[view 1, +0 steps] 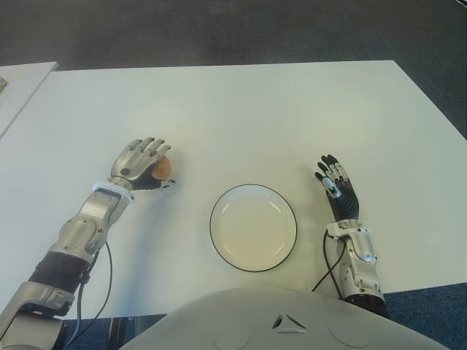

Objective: Put the apples into the plate.

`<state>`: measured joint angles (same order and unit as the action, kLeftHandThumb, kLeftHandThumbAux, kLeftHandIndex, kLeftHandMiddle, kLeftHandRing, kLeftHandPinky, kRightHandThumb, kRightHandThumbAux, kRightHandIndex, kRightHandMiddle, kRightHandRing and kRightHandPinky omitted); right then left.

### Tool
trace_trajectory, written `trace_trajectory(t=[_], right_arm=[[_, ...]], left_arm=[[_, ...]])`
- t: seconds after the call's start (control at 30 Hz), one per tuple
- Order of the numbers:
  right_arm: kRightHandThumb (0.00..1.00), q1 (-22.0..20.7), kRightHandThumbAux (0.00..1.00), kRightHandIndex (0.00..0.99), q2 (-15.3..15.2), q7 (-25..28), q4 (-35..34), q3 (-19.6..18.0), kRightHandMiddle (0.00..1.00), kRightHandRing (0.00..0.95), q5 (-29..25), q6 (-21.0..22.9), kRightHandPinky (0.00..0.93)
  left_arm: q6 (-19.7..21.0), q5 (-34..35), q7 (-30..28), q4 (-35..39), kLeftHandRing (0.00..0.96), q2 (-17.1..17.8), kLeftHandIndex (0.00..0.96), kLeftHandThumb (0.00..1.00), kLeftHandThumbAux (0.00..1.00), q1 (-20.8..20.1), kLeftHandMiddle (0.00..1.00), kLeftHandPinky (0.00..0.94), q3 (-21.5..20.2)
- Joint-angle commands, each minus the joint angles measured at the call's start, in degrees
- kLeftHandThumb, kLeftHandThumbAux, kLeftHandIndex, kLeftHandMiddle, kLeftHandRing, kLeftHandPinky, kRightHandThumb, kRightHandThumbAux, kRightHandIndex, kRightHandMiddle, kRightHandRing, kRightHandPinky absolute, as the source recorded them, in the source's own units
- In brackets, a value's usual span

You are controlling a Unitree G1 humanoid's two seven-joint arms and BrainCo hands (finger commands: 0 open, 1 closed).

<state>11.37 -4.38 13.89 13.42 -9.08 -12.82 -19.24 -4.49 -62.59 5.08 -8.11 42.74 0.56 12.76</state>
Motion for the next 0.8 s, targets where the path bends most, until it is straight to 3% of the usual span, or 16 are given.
trace_trajectory(t=[0.03, 0.13, 0.4, 0.8], right_arm=[[0.124, 1.6, 0.536, 0.070, 0.0, 0.0, 3.1, -0.4, 0.069, 0.017, 0.2, 1.3, 0.000], [0.122, 1.7, 0.539, 0.070, -0.2, 0.1, 3.2, -0.5, 0.068, 0.016, 0.2, 1.1, 0.000], [0.118, 2.0, 0.537, 0.077, -0.4, 0.3, 3.1, -0.9, 0.061, 0.011, -0.1, 1.1, 0.000], [0.113, 2.2, 0.530, 0.071, -1.4, 1.4, 3.2, -1.4, 0.058, 0.010, -0.3, 1.6, 0.001]], left_arm=[[0.2, 0.3, 1.0, -2.3, 0.000, -0.1, 0.002, 0.304, 0.334, -0.9, 0.000, 0.000, 1.3], [-0.3, 0.4, 3.0, -6.3, 0.000, -0.2, 0.004, 0.305, 0.338, -2.4, 0.000, 0.000, 2.0], [-0.3, 1.0, 3.3, -6.5, 0.000, 1.0, 0.010, 0.304, 0.330, -2.1, 0.000, 0.000, 2.9], [-1.4, 1.1, 6.3, -13.1, 0.000, 1.4, 0.008, 0.296, 0.333, -3.7, 0.000, 0.000, 4.6]])
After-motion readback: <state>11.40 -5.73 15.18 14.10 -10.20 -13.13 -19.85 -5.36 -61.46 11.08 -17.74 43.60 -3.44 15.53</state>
